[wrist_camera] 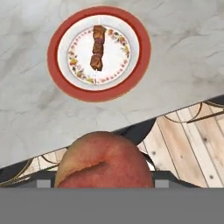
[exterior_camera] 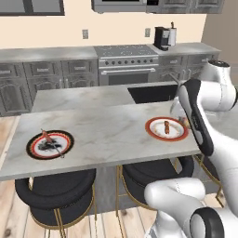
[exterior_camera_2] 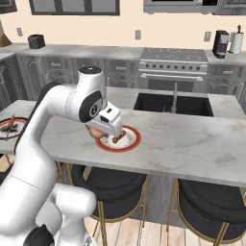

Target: Pick up the peach and orange from the fridge and place one fruit on each plate on the dining counter.

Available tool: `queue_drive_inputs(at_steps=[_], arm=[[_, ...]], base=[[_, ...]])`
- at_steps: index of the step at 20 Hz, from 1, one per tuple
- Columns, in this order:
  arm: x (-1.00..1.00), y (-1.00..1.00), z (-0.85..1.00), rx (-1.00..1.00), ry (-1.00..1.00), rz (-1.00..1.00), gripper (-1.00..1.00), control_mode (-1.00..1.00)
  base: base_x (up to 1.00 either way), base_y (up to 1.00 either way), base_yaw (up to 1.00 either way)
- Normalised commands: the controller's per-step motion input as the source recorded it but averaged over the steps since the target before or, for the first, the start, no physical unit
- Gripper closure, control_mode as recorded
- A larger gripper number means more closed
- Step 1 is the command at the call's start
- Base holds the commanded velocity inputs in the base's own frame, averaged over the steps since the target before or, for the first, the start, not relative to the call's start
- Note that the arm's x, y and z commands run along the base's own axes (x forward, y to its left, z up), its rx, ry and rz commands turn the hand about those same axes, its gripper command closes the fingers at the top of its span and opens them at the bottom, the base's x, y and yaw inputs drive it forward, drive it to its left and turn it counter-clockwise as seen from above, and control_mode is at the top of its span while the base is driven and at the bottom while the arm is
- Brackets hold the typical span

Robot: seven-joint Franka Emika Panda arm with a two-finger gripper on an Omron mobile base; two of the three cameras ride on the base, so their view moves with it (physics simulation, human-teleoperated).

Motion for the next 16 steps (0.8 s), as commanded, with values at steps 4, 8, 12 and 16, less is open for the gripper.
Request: queue_drive_inputs(at_steps=[4, 8, 12, 16], arm=[[0.74, -0.41, -0.53, 0.01, 0.10, 0.00, 1.00, -1.00], [0.78, -0.42, -0.49, 0.00, 0.02, 0.00, 1.00, -1.00], [0.81, -0.30, -0.46, 0.00, 0.00, 0.00, 1.00, -1.00], [0.65, -0.15, -0.47, 0.00, 0.00, 0.00, 1.00, -1.00]], base=[[0.00, 0.00, 0.00], [0.00, 0.00, 0.00], [0.00, 0.00, 0.00], [0.00, 0.00, 0.00]])
